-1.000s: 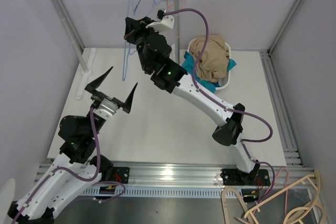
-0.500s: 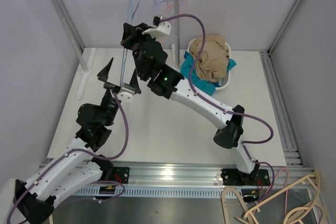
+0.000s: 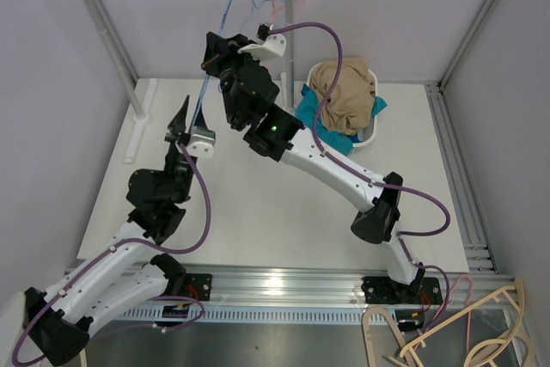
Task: Remove the t-shirt from the hanger
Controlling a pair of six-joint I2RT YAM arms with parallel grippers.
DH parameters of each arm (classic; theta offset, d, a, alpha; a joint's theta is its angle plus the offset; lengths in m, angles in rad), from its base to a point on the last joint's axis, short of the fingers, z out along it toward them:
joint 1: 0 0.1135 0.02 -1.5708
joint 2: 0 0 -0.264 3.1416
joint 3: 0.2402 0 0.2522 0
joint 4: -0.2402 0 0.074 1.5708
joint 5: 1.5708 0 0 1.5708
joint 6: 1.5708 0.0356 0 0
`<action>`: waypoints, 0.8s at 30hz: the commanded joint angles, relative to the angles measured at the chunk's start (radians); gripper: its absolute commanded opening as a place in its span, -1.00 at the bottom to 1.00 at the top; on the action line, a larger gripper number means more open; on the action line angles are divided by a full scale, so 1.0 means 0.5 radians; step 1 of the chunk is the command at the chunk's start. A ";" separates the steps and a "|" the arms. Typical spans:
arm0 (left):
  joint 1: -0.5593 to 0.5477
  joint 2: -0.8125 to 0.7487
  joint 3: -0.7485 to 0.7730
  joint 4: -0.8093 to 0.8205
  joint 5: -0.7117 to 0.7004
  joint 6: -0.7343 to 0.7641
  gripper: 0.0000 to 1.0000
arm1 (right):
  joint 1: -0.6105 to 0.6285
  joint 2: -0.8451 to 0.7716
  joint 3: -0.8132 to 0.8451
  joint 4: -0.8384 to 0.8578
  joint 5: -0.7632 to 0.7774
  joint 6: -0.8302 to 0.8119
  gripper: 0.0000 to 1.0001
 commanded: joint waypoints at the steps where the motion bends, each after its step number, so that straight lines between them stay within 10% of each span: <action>1: -0.008 -0.004 0.080 0.165 -0.046 -0.020 -0.56 | 0.039 -0.098 0.012 0.114 0.033 0.010 -1.00; 4: -0.008 -0.020 0.099 0.143 -0.055 -0.063 -0.99 | 0.036 -0.088 0.021 0.139 0.033 -0.011 -1.00; 24: 0.038 -0.231 0.151 -0.166 0.095 -0.584 -0.99 | 0.052 -0.067 0.003 0.225 -0.041 -0.125 -1.00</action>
